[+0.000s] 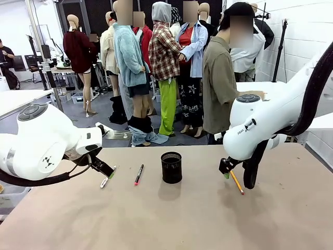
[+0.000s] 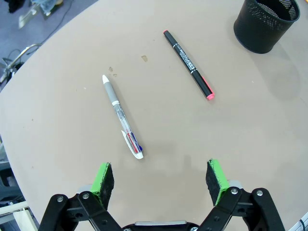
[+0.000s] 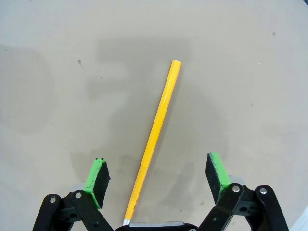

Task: Place the pens into the pen holder.
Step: Pick up a writing instrument from the table and place it into the Pen holder.

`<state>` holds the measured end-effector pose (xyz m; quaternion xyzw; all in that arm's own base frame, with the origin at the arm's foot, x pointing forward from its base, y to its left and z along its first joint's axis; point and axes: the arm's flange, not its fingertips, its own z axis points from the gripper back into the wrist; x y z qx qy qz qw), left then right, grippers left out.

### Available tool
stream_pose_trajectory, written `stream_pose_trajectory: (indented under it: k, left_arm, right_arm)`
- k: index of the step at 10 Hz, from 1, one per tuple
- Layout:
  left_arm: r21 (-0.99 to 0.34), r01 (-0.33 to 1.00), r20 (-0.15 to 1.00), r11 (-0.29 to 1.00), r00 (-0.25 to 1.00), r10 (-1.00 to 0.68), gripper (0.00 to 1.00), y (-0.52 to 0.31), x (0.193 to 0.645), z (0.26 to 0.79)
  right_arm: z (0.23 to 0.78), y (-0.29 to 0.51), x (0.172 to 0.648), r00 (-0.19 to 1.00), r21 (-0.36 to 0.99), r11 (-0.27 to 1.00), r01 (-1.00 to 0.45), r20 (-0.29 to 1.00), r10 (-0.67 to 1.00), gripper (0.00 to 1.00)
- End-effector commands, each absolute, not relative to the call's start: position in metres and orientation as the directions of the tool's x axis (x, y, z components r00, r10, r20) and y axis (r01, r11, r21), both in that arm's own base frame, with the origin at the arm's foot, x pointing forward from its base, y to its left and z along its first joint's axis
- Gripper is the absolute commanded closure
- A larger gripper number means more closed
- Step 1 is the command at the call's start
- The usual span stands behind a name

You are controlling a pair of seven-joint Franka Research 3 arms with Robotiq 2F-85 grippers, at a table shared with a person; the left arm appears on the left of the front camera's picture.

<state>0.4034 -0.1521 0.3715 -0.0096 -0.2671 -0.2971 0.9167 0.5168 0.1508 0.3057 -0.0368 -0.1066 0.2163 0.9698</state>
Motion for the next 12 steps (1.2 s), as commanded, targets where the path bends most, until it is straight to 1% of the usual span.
stream_pose_trajectory:
  k: [1, 2, 3, 7, 8, 12]
  left_arm:
    - [0.14, 0.548, 0.496, 0.825, 0.682, -0.537, 0.0, -0.1509, 0.4036, 0.3717]
    - [0.14, 0.548, 0.496, 0.825, 0.682, -0.537, 0.0, -0.1509, 0.4036, 0.3717]
    - [0.14, 0.548, 0.496, 0.825, 0.682, -0.537, 0.0, -0.1509, 0.4036, 0.3717]
    - [0.14, 0.548, 0.496, 0.825, 0.682, -0.537, 0.0, -0.1509, 0.4036, 0.3717]
    - [0.14, 0.548, 0.496, 0.825, 0.682, -0.537, 0.0, -0.1509, 0.4036, 0.3717]
    - [0.14, 0.548, 0.496, 0.825, 0.682, -0.537, 0.0, -0.1509, 0.4036, 0.3717]
  right_arm:
    - [0.2998, 0.1573, 0.5215, 0.897, -0.121, 0.913, -0.389, 0.177, 0.406, 0.0]
    - [0.2975, 0.1588, 0.5208, 0.896, -0.097, 0.912, -0.398, 0.172, 0.409, 0.0]
    - [0.2965, 0.1595, 0.519, 0.891, -0.105, 0.908, -0.405, 0.177, 0.417, 0.1]
    - [0.2998, 0.1605, 0.5188, 0.898, -0.082, 0.913, -0.399, 0.163, 0.408, 0.88]
    - [0.3007, 0.1592, 0.519, 0.902, -0.065, 0.916, -0.396, 0.159, 0.401, 1.0]
    - [0.2912, 0.1512, 0.5271, 0.913, -0.015, 0.918, -0.397, 0.096, 0.397, 1.0]
